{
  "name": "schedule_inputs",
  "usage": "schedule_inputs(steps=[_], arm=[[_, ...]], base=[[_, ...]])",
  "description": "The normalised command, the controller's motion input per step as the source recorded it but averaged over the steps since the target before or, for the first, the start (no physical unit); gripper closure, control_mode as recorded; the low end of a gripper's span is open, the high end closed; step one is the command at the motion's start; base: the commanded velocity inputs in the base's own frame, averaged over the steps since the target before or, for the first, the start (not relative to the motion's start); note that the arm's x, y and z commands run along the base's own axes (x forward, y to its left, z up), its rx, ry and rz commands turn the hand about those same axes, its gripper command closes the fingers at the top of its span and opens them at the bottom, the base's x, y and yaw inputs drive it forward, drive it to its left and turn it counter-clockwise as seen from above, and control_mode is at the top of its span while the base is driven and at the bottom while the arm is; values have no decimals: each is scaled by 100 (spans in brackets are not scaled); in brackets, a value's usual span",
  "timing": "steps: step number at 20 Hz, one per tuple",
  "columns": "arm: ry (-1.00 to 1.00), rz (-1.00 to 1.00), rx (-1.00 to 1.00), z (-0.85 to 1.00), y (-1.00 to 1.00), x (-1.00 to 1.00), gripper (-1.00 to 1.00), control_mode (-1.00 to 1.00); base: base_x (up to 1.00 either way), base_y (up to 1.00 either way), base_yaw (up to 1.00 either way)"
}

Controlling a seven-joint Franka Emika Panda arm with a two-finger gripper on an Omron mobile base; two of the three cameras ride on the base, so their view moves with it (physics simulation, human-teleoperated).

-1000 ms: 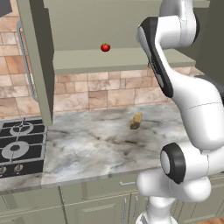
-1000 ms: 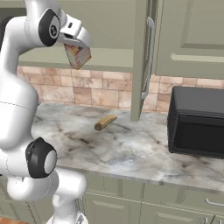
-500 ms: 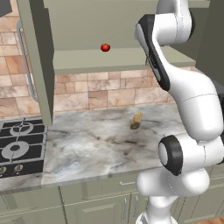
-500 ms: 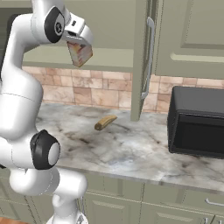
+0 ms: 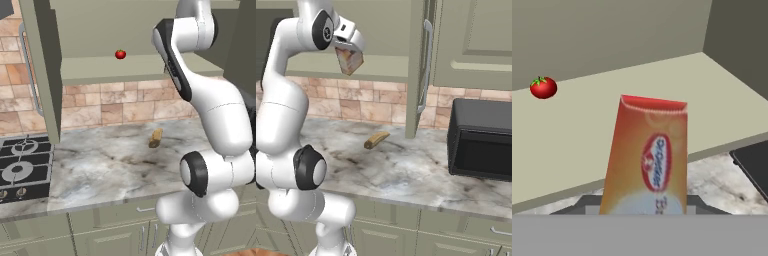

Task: Pick the boxed food and cereal from the counter and place them in the cabinets closest to them.

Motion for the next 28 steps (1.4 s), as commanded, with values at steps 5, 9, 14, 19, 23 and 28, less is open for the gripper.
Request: schedule_inputs(steps=[5,9,14,19,23,28], arm=[[-4,1,0,-10,0,29,100,-100],[-4,2,0,-15,0,23,100,-100],[-4,2,0,-10,0,25,100,-100],[-3,1,0,-1,0,26,100,-100],[-2,0,0,-2,0,22,100,-100],[0,0,0,-2,0,18,100,-100]], base=[[0,0,0],[0,0,0],[0,0,0],[0,0,0],[0,0,0],[0,0,0]])
